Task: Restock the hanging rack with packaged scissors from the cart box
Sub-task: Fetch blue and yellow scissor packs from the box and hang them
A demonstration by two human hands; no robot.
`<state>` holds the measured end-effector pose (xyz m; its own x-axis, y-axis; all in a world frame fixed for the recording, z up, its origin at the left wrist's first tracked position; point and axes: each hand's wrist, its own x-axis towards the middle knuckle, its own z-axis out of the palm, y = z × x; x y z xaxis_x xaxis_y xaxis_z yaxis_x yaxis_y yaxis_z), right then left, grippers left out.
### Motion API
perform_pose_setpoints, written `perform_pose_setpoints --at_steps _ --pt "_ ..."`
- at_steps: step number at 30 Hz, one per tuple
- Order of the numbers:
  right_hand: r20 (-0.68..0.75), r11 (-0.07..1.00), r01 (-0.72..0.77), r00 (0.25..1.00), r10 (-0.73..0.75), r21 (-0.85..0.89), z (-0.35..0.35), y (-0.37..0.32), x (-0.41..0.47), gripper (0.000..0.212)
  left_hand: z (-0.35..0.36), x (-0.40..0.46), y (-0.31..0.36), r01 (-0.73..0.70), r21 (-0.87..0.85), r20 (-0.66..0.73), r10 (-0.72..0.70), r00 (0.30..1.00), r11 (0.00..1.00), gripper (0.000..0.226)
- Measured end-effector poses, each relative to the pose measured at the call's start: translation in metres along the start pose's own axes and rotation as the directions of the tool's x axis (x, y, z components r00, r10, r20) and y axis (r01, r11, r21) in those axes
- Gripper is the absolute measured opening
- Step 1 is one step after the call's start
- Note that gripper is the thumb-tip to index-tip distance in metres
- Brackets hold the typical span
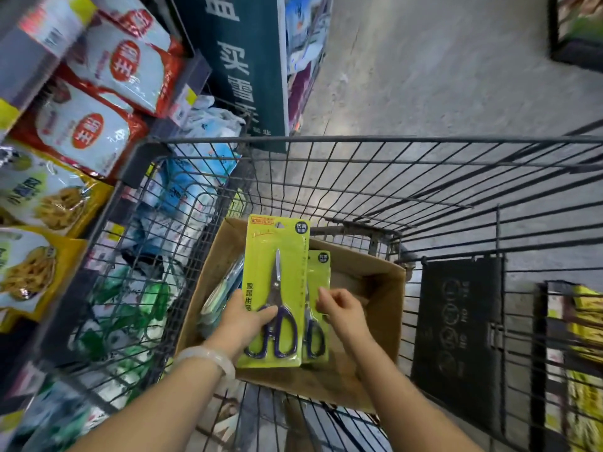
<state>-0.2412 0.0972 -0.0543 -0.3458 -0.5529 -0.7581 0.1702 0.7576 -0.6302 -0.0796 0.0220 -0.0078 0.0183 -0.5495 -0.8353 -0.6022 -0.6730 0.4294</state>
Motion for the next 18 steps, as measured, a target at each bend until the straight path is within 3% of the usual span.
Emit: perform_pose_setpoints --at_steps 2,5,7,10,15,18 --pt "-0.122 0.969 -0.095 0.990 0.069 -0.229 -0.003 0.019 0.013 0.044 -0.005 0.002 -0.002 0.008 -0.002 -0.045 -0.008 0.999 1.000 0.065" --pt "-0.077 0.928 -0.202 0.979 0.188 -0.313 0.003 0.034 0.028 0.077 -0.014 0.001 -0.005 -0.011 -0.002 -0.080 0.011 0.997 1.000 0.045" --pt "-0.062 0.919 -0.235 0.972 0.227 -0.317 0.012 0.037 0.037 0.072 -0.018 -0.003 -0.004 -0.028 -0.023 -0.091 0.026 0.996 0.999 0.035" --pt "-0.093 0.907 -0.212 0.977 0.191 -0.364 0.021 0.040 0.038 0.053 -0.024 -0.005 -0.008 -0.045 -0.062 -0.119 0.037 0.992 0.997 0.043" --pt "-0.084 0.972 -0.196 0.979 0.186 -0.132 0.012 0.033 0.019 0.039 -0.036 -0.016 -0.010 -0.030 -0.126 -0.122 0.014 0.992 0.992 0.030" --pt "-0.013 0.995 -0.085 0.996 0.084 -0.043 0.000 0.007 -0.002 0.034 -0.046 -0.025 -0.009 -0.060 -0.181 -0.131 0.036 0.991 0.982 0.031"
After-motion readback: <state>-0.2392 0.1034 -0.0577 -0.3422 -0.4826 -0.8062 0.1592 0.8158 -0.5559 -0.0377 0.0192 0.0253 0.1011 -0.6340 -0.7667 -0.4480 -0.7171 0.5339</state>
